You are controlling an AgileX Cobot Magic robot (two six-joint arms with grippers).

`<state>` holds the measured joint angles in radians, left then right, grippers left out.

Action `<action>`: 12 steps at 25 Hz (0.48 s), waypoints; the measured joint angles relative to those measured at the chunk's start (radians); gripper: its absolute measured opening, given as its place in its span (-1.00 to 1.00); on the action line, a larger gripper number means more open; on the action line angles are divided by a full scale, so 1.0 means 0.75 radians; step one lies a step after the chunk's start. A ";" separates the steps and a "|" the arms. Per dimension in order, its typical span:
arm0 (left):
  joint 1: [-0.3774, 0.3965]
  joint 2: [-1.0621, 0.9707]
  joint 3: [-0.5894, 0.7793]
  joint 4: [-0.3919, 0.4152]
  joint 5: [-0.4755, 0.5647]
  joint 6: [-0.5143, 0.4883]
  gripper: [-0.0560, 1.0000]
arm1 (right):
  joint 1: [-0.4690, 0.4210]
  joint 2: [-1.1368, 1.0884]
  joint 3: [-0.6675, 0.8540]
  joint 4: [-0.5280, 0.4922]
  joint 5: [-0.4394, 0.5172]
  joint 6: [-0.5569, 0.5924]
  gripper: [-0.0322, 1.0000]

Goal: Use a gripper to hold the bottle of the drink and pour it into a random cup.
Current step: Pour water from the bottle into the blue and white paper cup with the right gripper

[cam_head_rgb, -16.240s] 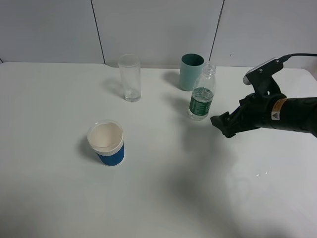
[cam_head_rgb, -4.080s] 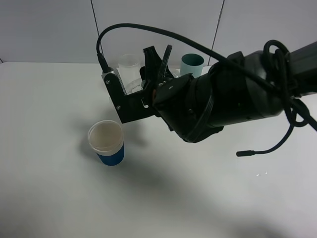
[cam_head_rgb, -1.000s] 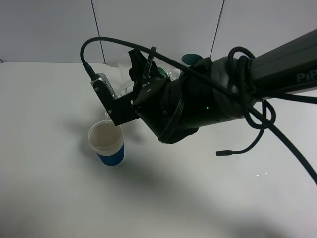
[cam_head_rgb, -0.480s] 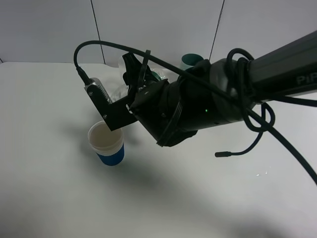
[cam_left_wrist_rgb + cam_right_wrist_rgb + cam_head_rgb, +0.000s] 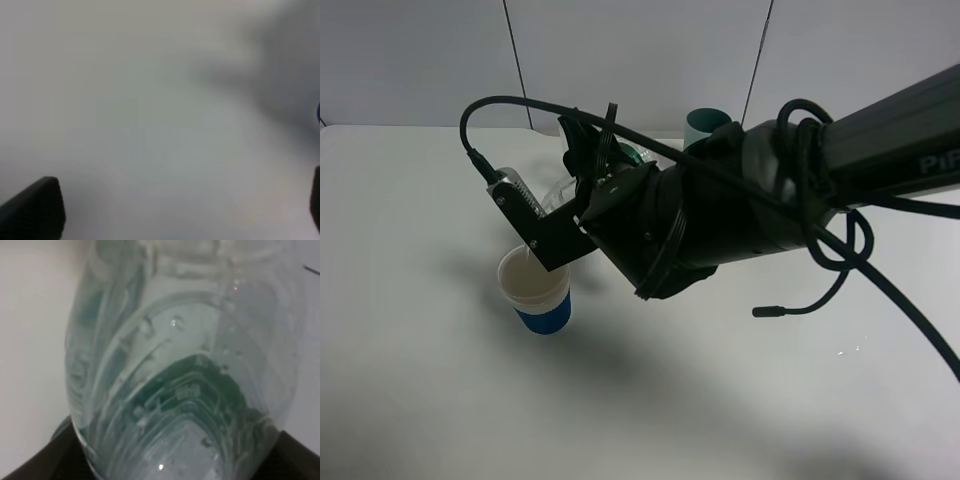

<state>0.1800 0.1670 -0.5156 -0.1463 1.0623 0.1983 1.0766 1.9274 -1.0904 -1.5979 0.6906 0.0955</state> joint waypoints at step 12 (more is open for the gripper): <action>0.000 0.000 0.000 0.000 0.000 0.000 0.99 | 0.000 0.000 0.000 -0.004 0.000 -0.035 0.16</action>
<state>0.1800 0.1670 -0.5156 -0.1463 1.0623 0.1983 1.0766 1.9274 -1.0904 -1.6011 0.6906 0.0696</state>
